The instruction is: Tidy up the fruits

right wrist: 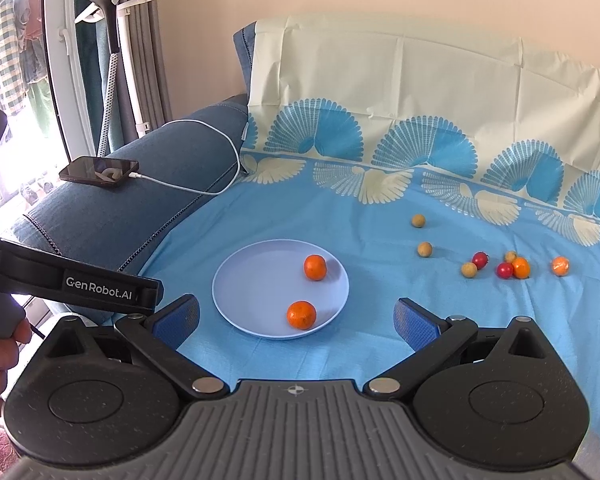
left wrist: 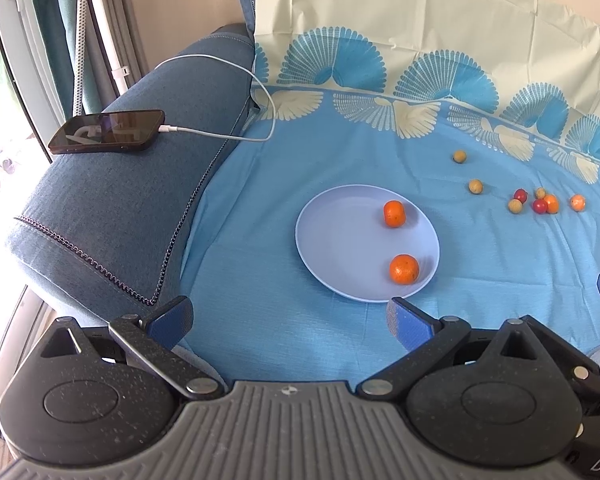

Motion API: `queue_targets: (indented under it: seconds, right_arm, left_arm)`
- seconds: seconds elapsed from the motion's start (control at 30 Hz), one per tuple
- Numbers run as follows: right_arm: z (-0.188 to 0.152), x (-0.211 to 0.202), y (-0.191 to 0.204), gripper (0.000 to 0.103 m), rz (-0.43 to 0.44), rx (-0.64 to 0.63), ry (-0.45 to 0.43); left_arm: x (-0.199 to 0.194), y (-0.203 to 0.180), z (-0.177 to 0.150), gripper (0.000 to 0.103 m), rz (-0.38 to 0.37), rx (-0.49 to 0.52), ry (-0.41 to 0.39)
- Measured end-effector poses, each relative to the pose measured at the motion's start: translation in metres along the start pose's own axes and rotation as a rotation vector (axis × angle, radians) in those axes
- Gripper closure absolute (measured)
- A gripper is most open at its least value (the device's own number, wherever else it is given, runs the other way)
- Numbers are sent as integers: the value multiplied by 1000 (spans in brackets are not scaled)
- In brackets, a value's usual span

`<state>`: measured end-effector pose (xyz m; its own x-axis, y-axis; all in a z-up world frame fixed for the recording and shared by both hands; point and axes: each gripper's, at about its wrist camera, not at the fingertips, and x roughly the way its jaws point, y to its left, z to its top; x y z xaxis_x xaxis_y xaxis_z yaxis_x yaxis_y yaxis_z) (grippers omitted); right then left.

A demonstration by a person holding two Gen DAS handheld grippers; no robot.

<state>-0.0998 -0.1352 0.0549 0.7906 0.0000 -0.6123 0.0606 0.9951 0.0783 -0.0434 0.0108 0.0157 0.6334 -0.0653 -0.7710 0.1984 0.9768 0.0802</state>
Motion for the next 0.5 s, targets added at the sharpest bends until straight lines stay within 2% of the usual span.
queue_targets:
  seconds: [0.5]
  right_arm:
    - [0,5,-6,1,-2,35,5]
  left_arm:
    - [4,-7,5,0,8,21,13]
